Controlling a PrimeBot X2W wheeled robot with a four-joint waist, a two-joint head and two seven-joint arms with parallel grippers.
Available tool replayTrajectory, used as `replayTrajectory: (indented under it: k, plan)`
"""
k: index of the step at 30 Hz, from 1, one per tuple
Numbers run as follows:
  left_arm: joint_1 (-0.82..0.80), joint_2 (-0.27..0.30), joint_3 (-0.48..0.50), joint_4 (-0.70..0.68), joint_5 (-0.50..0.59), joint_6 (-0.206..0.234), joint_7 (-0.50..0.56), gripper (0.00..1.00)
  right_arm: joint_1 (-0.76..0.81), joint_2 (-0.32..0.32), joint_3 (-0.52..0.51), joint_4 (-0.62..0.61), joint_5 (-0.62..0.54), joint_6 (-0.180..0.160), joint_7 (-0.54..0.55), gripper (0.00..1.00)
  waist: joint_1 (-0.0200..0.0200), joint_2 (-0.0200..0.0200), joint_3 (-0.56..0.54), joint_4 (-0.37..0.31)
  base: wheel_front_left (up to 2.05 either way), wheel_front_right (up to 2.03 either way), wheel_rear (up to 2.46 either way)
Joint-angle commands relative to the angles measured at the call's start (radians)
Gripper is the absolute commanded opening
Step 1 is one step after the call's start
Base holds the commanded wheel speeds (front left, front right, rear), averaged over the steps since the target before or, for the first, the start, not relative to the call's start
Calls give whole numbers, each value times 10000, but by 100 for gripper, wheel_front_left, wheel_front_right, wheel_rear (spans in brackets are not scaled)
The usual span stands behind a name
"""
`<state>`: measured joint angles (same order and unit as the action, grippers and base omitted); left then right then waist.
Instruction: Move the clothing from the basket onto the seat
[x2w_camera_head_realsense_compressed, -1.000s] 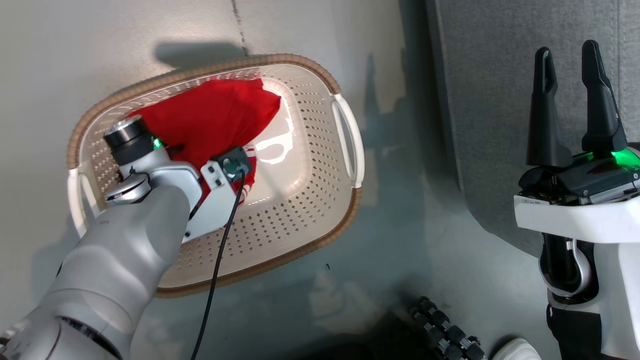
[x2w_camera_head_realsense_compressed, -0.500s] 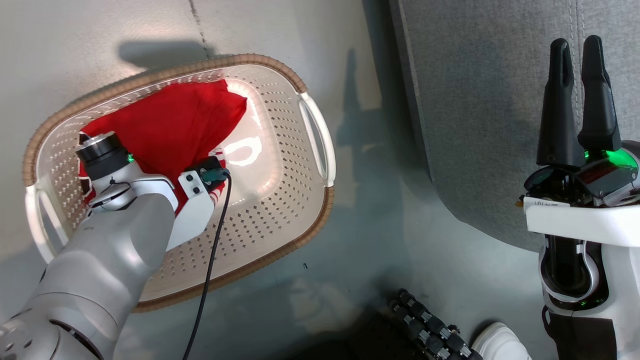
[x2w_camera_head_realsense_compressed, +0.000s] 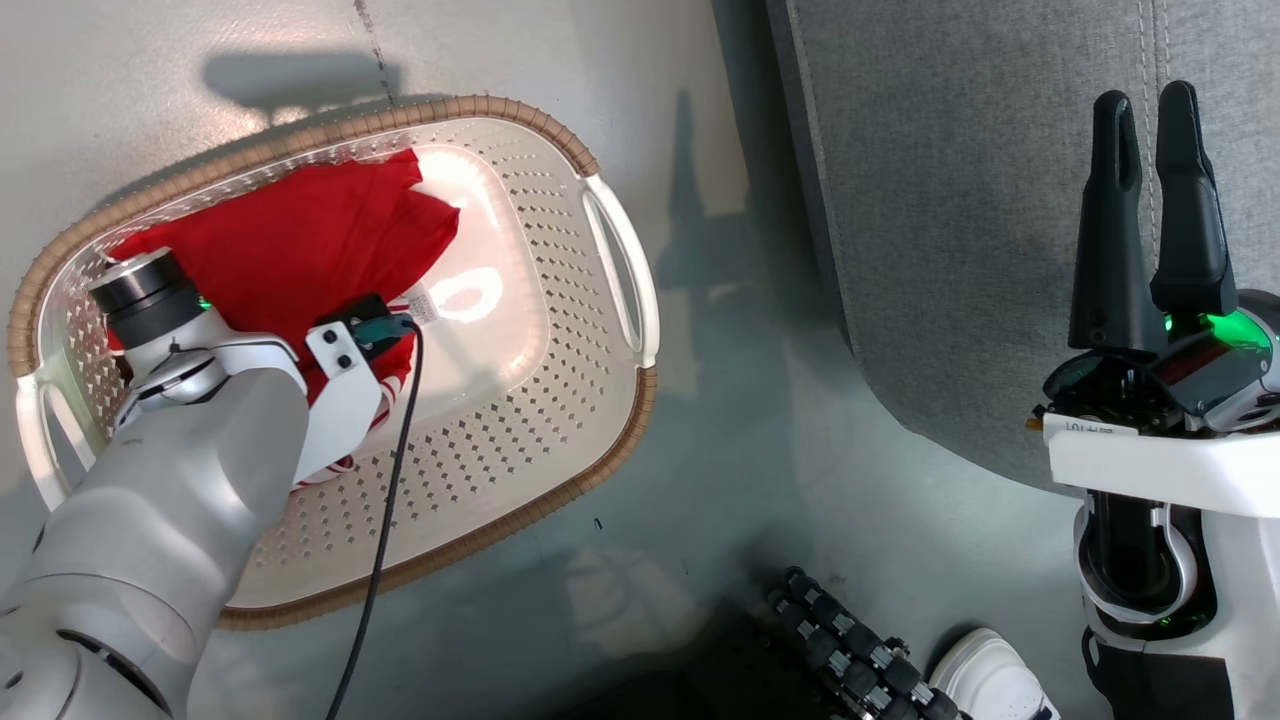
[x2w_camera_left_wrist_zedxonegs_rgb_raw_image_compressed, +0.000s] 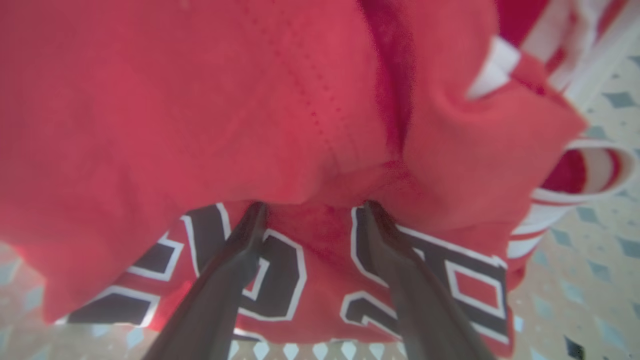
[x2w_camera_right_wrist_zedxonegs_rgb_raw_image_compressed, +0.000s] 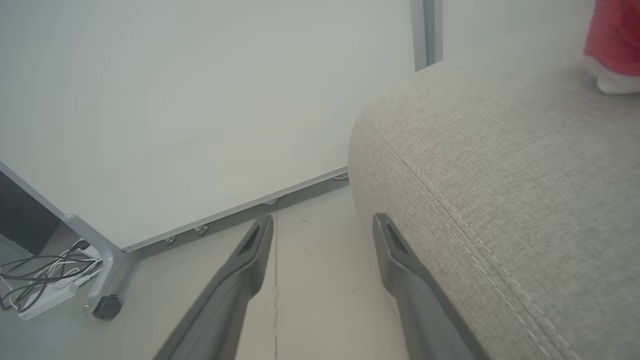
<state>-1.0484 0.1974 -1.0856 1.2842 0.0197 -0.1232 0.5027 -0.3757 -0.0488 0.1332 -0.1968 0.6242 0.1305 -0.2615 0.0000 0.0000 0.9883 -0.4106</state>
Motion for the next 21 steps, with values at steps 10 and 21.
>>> replayTrajectory:
  k: [10, 21]
  plan:
    - [-86, 200, -135, 70, -172, 109, 220, 100, 8, -35, -127, -98, -75, 6, -46, 100, 0, 0, 147, 157, 0, 0, 0]
    - [-199, 162, -189, 72, -429, 235, 351, 0, -157, -35, -152, -24, -61, 6, -46, 100, 0, 0, 136, 200, 0, 0, 0]
